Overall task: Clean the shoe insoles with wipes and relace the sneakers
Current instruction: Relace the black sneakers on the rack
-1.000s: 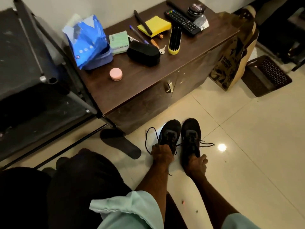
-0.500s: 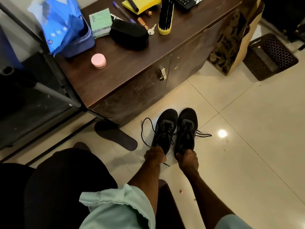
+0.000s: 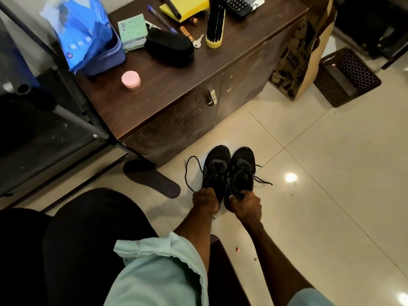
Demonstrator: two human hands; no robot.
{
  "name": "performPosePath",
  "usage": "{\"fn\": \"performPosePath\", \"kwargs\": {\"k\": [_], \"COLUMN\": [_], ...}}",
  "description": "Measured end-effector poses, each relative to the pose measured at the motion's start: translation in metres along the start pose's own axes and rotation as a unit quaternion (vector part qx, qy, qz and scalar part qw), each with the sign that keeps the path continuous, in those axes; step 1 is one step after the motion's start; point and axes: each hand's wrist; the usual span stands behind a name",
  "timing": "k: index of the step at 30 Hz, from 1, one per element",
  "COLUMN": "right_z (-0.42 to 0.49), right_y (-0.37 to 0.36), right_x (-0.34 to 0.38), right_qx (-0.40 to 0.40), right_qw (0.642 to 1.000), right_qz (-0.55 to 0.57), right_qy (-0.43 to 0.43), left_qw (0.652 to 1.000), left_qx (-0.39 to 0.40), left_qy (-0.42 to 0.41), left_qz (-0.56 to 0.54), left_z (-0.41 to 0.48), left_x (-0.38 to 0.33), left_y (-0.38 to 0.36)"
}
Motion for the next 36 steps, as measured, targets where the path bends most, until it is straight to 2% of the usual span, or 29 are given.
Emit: {"fn": "performPosePath", "kwargs": {"k": [3,10,11,13,14,15,17,19,23,27,30,33,36], "right_z": [-0.003,-0.011,-0.012,-0.013,-0.011,-0.010,-0.009,-0.008,-0.013,-0.017,-0.023,-0.042,-0.065], "right_y": [0.009,0.017,0.019,0.023,0.025,0.029,0.037,0.044,0.058,0.080,0.102,0.133,0.167], "right_x": [0.008,0.014,0.014,0.011,0.011,0.011,0.014,0.017,0.025,0.041,0.059,0.090,0.129], "right_qx": [0.005,0.023,0.022,0.020,0.019,0.016,0.011,0.012,0.013,0.075,0.144,0.198,0.228], "right_qw": [1.000,0.999,0.999,0.999,0.999,0.999,0.998,0.997,0.998,0.997,0.986,0.967,0.948], "right_qz": [-0.003,-0.006,-0.002,0.011,0.016,0.020,0.032,0.036,0.040,-0.014,-0.077,-0.154,-0.211], "right_qy": [-0.017,-0.037,-0.034,-0.034,-0.037,-0.042,-0.058,-0.061,-0.041,-0.028,-0.018,0.032,0.076], "left_qw": [1.000,0.998,0.998,0.995,0.994,0.991,0.992,0.994,0.994,0.992,0.991,0.985,0.976], "left_qx": [0.001,0.015,0.015,0.045,0.045,0.038,0.018,0.005,-0.027,-0.065,-0.058,-0.060,-0.098], "left_qy": [-0.009,-0.004,-0.018,-0.088,-0.104,-0.102,-0.122,-0.071,-0.085,-0.105,-0.105,-0.119,-0.167], "left_qz": [0.013,-0.054,-0.059,0.016,-0.004,-0.080,-0.018,-0.080,-0.059,-0.037,-0.058,-0.114,-0.101], "left_z": [-0.006,-0.031,-0.033,-0.039,-0.051,-0.060,-0.056,-0.049,-0.054,-0.072,-0.090,-0.115,-0.147], "left_x": [0.001,0.003,0.003,0.004,0.000,-0.002,-0.003,0.002,0.006,0.010,0.005,0.005,0.012], "left_y": [0.004,0.007,0.007,0.009,0.017,0.027,0.038,0.046,0.070,0.096,0.122,0.150,0.177]}}
Point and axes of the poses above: each hand's wrist, its own z-axis towards the middle knuckle, its own y-axis out of the back of the hand, x = y × z, and after that the axes turned 6 degrees about -x, right-handed
